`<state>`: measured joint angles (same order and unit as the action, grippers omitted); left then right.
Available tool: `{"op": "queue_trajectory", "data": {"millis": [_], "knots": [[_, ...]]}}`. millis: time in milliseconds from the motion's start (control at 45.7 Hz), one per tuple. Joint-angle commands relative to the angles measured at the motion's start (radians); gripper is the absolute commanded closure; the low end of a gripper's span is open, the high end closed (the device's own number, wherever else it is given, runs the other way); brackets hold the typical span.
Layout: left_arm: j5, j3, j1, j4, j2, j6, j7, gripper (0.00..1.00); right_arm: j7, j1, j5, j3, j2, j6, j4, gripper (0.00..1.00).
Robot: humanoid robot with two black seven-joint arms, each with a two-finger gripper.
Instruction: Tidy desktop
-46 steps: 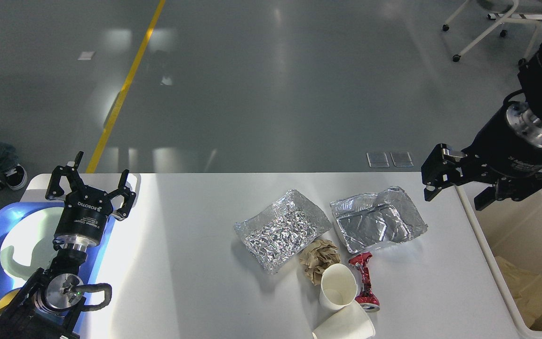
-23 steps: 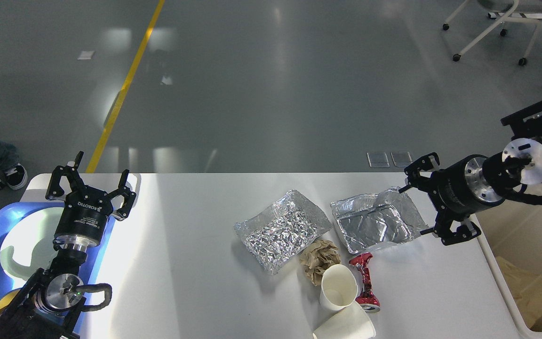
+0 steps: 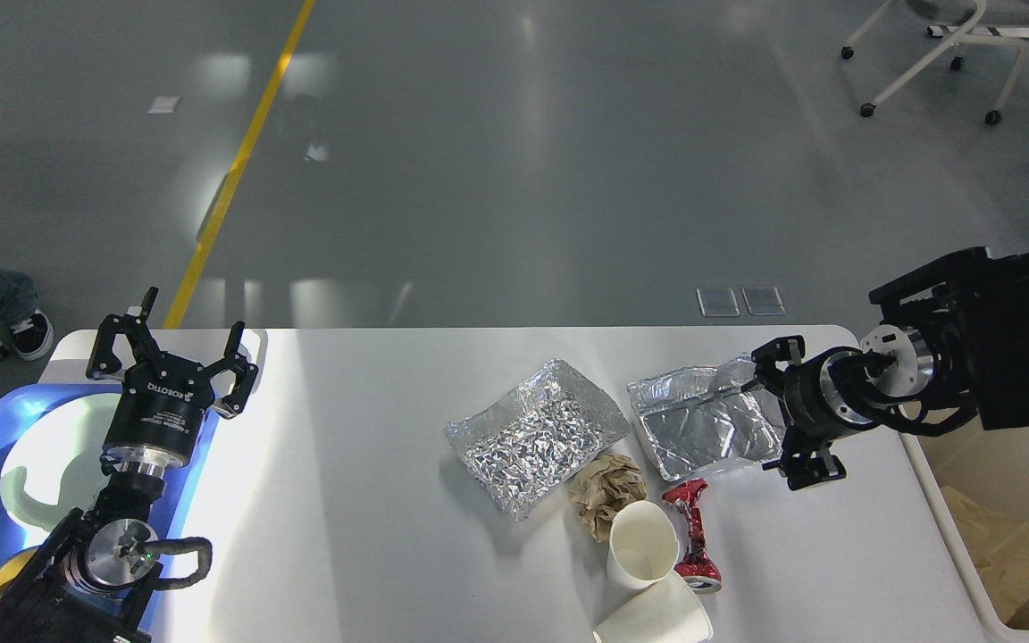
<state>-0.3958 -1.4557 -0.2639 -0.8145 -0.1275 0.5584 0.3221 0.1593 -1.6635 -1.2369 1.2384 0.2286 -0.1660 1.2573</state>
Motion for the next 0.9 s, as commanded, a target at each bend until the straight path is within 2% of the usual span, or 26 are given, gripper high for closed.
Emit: {"op": "queue_trajectory", "data": {"millis": [0,328,613,788,876], "knots": [[0.000,0.000,0.000,0.000,0.000,0.000,0.000,0.03,0.000,0.100,0.004,-0.010,-0.025,0.000,-0.094,0.08],[0.000,0.000,0.000,0.000,0.000,0.000,0.000,0.03,0.005,0.370,0.007,-0.074,-0.106,0.002,-0.406,0.08],[0.000,0.000,0.000,0.000,0.000,0.000,0.000,0.03,0.005,0.476,0.062,-0.097,-0.138,0.026,-0.559,0.10],[0.000,0.000,0.000,0.000,0.000,0.000,0.000,0.03,0.005,0.487,0.094,-0.114,-0.137,0.056,-0.559,0.28],[0.000,0.000,0.000,0.000,0.000,0.000,0.000,0.03,0.005,0.487,0.097,-0.116,-0.137,0.056,-0.558,0.48]]}}
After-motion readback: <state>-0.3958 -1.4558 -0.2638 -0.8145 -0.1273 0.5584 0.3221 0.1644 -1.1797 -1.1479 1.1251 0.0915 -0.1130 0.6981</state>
